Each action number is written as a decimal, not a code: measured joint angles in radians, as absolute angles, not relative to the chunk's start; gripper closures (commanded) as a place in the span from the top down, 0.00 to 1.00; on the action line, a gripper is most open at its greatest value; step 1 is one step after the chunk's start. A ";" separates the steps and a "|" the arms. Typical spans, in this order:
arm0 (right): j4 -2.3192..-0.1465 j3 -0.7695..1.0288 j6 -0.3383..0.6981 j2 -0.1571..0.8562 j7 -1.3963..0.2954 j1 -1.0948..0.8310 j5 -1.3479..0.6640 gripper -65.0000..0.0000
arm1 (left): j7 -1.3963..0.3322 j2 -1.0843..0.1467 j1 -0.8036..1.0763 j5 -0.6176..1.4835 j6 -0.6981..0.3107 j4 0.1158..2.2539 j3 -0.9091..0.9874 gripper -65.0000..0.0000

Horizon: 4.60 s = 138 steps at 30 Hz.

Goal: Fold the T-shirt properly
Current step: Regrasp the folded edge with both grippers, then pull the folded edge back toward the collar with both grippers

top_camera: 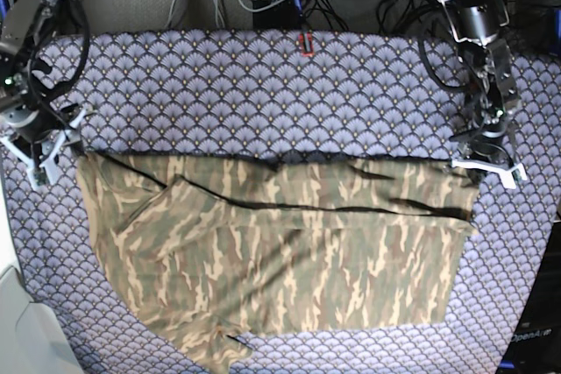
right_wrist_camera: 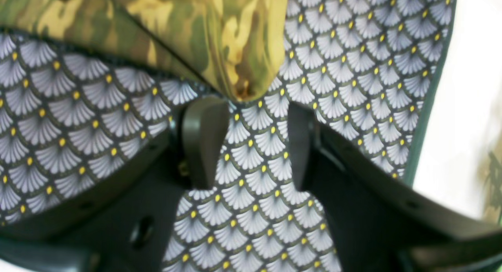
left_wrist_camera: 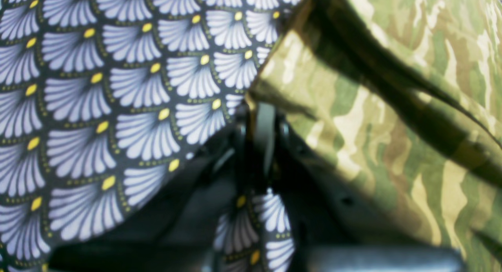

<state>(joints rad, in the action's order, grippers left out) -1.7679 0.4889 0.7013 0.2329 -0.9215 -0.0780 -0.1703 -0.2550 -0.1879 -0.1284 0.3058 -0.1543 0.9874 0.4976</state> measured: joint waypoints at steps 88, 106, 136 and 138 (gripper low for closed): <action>-1.606 0.419 0.702 0.310 -0.762 -0.236 -0.168 0.00 | -0.603 -0.208 0.165 0.301 -0.169 1.443 0.612 0.01; -1.779 0.525 0.703 0.264 -0.751 -0.448 -0.180 0.00 | -0.603 -0.206 0.369 0.300 -0.168 1.564 0.629 0.01; -1.777 0.708 0.701 0.204 -0.763 -0.435 -0.161 0.52 | -0.602 -0.205 0.371 0.297 -0.162 1.558 0.629 0.35; -1.783 0.747 0.702 0.186 -0.760 -0.433 -0.163 0.52 | -0.603 -0.205 0.374 0.296 -0.162 1.558 0.629 0.35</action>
<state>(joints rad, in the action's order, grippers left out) -1.7828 0.7467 0.7021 0.1860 -0.7605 -0.4332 -0.1635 -0.6025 -0.2047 0.3744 0.2962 -0.1616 1.5578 0.6289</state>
